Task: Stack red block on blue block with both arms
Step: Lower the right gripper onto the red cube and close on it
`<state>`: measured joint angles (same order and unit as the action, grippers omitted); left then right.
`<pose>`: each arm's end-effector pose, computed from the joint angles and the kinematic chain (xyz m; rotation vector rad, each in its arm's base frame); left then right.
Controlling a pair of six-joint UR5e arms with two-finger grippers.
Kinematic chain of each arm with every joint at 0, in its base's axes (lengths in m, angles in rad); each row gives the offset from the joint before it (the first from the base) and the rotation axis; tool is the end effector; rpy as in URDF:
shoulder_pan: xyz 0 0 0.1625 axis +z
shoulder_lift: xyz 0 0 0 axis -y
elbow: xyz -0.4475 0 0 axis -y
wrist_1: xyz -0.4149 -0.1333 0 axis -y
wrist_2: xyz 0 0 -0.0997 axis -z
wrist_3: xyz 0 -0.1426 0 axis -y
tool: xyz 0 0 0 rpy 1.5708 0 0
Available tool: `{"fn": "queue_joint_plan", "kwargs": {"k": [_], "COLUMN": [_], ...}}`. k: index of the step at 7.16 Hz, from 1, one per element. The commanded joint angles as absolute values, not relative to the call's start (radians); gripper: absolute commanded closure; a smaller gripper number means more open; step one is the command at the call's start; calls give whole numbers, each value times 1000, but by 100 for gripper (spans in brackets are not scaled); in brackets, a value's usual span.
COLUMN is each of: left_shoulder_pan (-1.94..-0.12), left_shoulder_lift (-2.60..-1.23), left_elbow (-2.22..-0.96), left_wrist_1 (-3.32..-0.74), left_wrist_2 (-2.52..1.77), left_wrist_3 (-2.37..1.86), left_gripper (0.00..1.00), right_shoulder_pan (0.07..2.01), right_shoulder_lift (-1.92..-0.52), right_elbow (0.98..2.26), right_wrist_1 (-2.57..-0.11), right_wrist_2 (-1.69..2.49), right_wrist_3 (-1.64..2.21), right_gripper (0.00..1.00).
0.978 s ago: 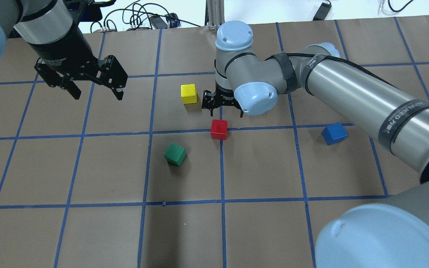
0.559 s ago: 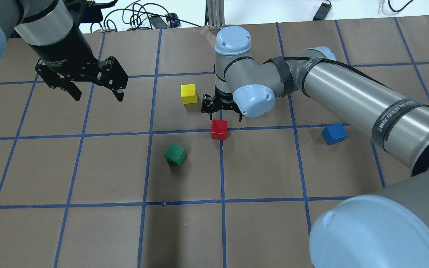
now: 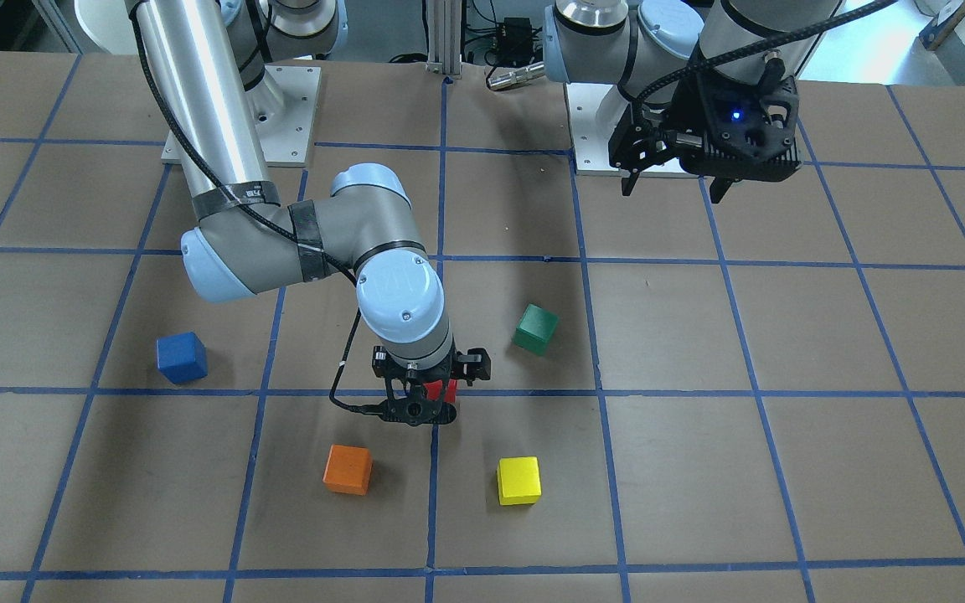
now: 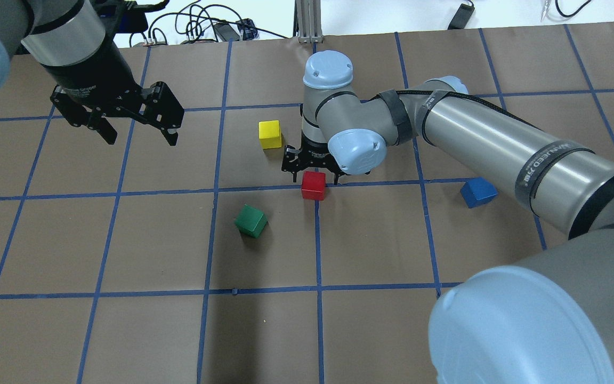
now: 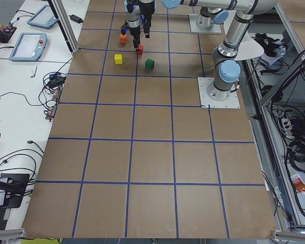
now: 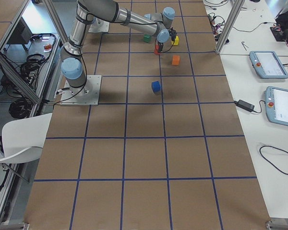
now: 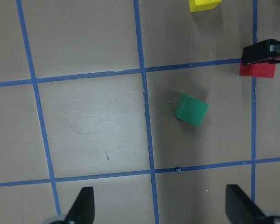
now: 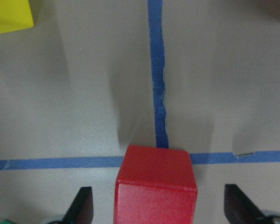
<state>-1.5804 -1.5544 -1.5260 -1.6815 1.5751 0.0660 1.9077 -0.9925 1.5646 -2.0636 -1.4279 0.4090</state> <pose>-0.1375 -0.4980 0.4880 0.1188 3.1355 0.0778 0.3703 -0.5925 0.1640 0.1179 3.0292 0.1910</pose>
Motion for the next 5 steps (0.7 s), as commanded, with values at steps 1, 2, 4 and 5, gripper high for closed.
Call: {"fn": "queue_joint_plan", "kwargs": {"k": [1,2,4,5], "left_shoulder_pan": [-1582,-1582,-1583,-1583], "left_shoulder_lift": [-1551,-1549,-1543,-1543], "left_elbow": [-1526,-1526,-1532,-1531], "left_wrist_1": [-1681,-1683,-1683,-1677], "left_wrist_2": [1575,1575,1571,1571], "left_wrist_3": [64,66,83,83], "left_gripper": [0,0,0,0], "right_shoulder_pan": [1908,1908,1908,1908], "right_shoulder_lift": [-988,-982,-977,-986], "right_elbow": [1565,1563,1560,1554], "right_wrist_1": [-2065,-2063,-2063,-2072], "right_wrist_2": [-1425,-1425,-1424,-1427], "right_wrist_3": [454,454,456,456], "right_gripper": [21,47,97,100]}}
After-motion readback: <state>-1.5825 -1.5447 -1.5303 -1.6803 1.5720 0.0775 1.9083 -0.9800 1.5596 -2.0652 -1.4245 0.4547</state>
